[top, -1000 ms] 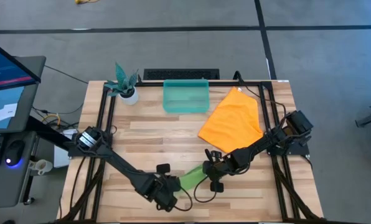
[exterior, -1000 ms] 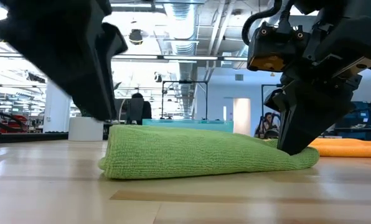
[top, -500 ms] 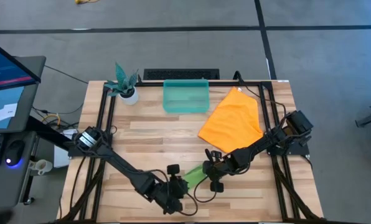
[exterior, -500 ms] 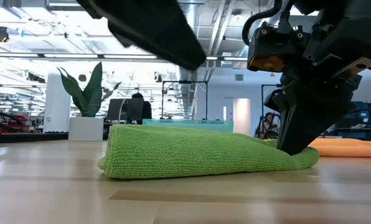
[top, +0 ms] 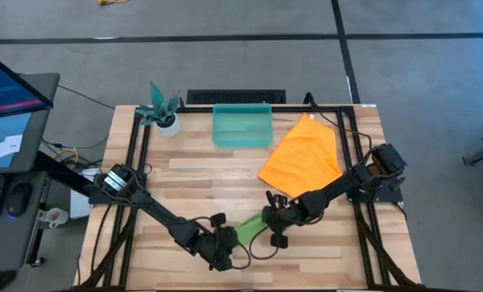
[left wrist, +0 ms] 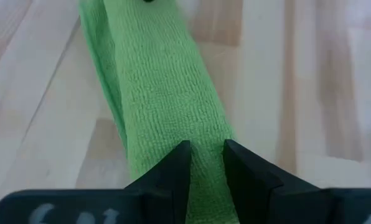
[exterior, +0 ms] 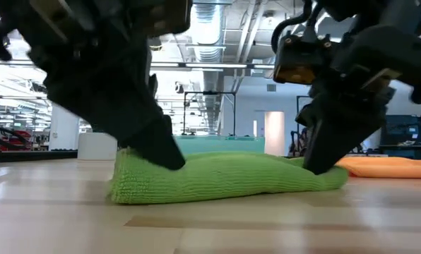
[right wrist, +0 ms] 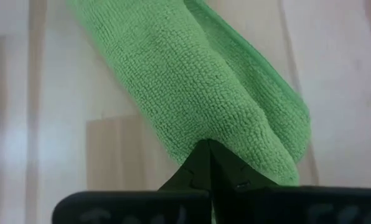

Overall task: Roll microfiber towels into tight, uniform cylinder then place into a basket
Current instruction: Roll the green towel

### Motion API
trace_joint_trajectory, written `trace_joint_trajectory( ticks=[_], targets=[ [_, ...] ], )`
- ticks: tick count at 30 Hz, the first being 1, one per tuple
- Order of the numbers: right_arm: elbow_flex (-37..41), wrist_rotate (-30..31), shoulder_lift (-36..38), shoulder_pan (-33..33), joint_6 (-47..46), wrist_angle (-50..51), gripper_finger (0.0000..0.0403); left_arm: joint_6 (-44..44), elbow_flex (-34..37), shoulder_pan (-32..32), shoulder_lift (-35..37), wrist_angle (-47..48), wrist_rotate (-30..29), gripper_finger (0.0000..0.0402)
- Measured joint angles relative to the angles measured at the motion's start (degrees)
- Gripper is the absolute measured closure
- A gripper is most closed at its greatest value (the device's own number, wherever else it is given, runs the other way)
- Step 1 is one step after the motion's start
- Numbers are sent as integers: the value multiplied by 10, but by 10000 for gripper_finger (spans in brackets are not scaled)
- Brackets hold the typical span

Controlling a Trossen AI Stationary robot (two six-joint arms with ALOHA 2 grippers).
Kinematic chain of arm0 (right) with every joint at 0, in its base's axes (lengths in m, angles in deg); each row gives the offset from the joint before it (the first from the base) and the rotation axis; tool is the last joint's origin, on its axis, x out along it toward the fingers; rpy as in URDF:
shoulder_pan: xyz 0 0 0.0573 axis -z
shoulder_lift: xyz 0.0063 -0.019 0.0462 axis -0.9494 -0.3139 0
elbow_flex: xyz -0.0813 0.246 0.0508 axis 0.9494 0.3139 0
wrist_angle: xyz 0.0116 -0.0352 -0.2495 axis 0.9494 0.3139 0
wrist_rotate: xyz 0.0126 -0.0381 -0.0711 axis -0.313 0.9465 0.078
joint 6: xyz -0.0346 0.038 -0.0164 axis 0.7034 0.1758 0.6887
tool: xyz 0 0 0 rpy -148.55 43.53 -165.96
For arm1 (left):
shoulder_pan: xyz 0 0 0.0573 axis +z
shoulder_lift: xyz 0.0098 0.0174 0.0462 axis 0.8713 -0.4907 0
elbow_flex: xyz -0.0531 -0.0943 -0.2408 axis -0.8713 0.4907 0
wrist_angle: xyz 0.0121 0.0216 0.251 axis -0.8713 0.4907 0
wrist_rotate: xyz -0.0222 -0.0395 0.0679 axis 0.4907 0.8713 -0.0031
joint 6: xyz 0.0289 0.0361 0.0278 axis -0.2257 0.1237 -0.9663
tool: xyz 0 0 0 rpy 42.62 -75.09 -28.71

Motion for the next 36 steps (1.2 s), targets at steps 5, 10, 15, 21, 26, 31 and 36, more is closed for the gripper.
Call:
trace_joint_trajectory(
  ticks=[5, 10, 15, 21, 26, 31, 36],
  targets=[
    [0, 1, 0, 10, 0, -3, 390, 4, 28, 12, 3, 15, -6, 313],
    [0, 8, 0, 23, -7, -1, 393, -18, 35, 44, 5, 59, -6, 313],
    [-1, 15, 0, 42, -16, 7, 389, -74, 35, 78, 7, 108, -7, 313],
    [-1, 17, 1, 52, -20, 31, 389, -142, 33, 105, 9, 151, 20, 313],
    [-1, 16, 1, 50, -17, 33, 387, -234, 24, 107, 8, 160, 30, 313],
    [-1, 13, 1, 47, -15, 35, 384, -281, 7, 107, 5, 176, 45, 313],
    [-1, 11, 1, 48, -15, 34, 381, -273, -5, 107, 4, 206, 60, 313]
  ],
)
